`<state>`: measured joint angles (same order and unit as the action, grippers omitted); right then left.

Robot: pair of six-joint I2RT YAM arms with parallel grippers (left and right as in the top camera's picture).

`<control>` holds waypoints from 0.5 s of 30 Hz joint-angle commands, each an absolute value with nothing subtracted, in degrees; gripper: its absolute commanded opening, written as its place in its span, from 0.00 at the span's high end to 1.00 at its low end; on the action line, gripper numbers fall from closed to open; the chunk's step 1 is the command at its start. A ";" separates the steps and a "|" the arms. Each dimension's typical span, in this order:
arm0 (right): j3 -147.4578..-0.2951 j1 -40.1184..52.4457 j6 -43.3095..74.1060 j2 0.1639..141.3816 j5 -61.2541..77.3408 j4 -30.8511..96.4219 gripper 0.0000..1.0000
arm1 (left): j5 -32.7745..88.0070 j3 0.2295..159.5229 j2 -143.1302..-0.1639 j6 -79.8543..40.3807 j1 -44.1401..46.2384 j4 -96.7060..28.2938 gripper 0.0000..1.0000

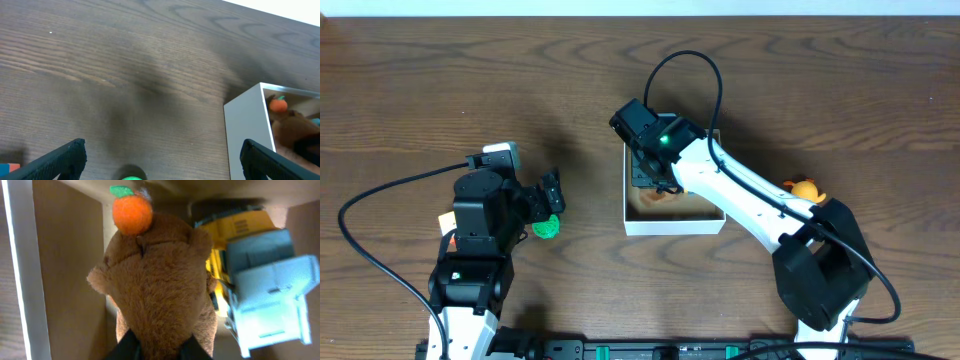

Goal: Pack container
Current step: 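Carry the plush bear into the box and open the right gripper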

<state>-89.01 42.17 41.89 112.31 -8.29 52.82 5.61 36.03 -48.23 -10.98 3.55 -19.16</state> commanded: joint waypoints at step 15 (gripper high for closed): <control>-89.17 40.21 40.23 112.51 -11.66 46.06 0.71 | 5.39 37.26 -48.23 -11.70 3.57 -19.27 0.02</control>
<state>-89.01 41.60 40.99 112.38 -8.58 46.24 5.61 36.03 -48.23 -10.98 3.55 -19.16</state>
